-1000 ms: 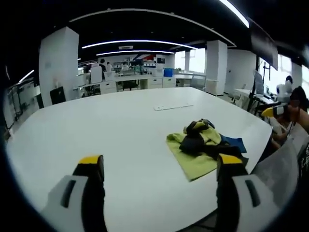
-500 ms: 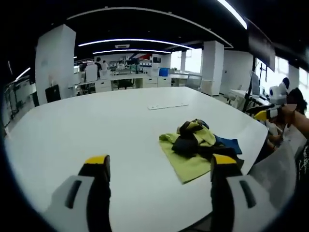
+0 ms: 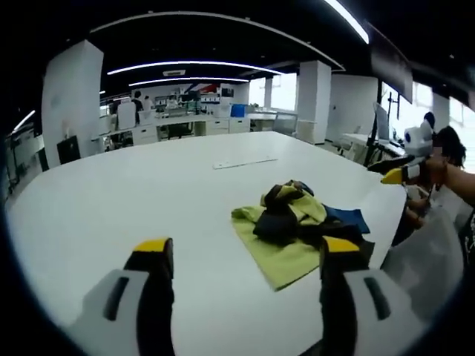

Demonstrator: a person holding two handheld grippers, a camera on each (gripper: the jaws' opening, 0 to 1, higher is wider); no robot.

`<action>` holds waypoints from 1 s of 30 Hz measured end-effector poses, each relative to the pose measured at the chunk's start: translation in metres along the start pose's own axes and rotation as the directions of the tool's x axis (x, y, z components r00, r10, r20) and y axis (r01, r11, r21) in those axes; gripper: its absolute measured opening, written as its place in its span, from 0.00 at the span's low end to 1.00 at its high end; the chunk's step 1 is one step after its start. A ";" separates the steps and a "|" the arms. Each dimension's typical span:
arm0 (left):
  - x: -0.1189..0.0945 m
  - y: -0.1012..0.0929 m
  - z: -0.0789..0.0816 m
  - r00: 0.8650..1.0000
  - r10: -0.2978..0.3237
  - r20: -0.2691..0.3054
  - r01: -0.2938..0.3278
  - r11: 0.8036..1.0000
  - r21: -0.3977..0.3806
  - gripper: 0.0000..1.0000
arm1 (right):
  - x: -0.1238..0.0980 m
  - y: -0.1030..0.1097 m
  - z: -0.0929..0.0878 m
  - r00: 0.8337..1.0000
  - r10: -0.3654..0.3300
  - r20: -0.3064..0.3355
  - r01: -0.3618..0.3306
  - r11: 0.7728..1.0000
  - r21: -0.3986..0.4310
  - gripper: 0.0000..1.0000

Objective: Fold the garment on the visible template until the final outline fits inside the template.

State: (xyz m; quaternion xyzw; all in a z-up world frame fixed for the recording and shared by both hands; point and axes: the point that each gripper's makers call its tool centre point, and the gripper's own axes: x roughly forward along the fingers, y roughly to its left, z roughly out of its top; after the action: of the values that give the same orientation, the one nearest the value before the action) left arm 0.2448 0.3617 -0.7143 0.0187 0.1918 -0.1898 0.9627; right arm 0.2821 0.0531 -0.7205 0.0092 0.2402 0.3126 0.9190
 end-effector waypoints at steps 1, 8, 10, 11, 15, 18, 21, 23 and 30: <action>0.002 -0.001 0.000 1.000 -0.001 0.001 0.001 1.000 0.004 0.75 | 0.001 0.000 -0.001 1.000 0.002 -0.002 -0.002 1.000 0.001 0.88; 0.017 -0.009 -0.003 0.999 -0.033 -0.006 0.033 0.999 -0.013 0.73 | 0.014 0.000 -0.005 1.000 0.023 -0.006 -0.023 1.000 0.018 0.85; 0.020 -0.011 -0.006 0.999 -0.039 -0.013 0.039 0.999 -0.015 0.71 | 0.018 0.000 -0.007 1.000 0.028 -0.014 -0.028 0.999 0.017 0.83; 0.022 -0.011 -0.007 0.999 -0.041 -0.017 0.041 0.999 -0.013 0.70 | 0.020 -0.001 -0.009 0.999 0.030 -0.015 -0.029 0.999 0.013 0.82; 0.028 -0.014 -0.009 0.998 -0.057 -0.016 0.056 0.998 -0.041 0.67 | 0.029 -0.004 -0.012 0.999 0.040 -0.021 -0.040 0.999 0.004 0.77; 0.034 -0.012 -0.010 0.998 -0.070 -0.008 0.069 0.996 -0.060 0.62 | 0.034 -0.006 -0.014 0.999 0.049 -0.024 -0.049 0.999 -0.006 0.72; 0.039 -0.012 -0.010 0.997 -0.076 -0.011 0.075 0.995 -0.070 0.59 | 0.039 -0.009 -0.013 0.998 0.055 -0.021 -0.055 0.998 -0.037 0.66; 0.046 -0.011 -0.012 0.996 -0.084 -0.017 0.082 0.994 -0.074 0.57 | 0.042 -0.012 -0.012 0.998 0.060 -0.016 -0.061 0.997 -0.042 0.62; 0.065 -0.015 -0.012 0.993 -0.113 -0.038 0.112 0.993 -0.044 0.49 | 0.058 -0.022 -0.010 0.996 0.087 -0.017 -0.088 0.995 -0.045 0.52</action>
State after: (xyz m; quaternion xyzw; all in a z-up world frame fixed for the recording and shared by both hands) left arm 0.2902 0.3263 -0.7495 -0.0082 0.2158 -0.2394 0.9466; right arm 0.3304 0.0679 -0.7579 -0.0037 0.2393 0.3580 0.9025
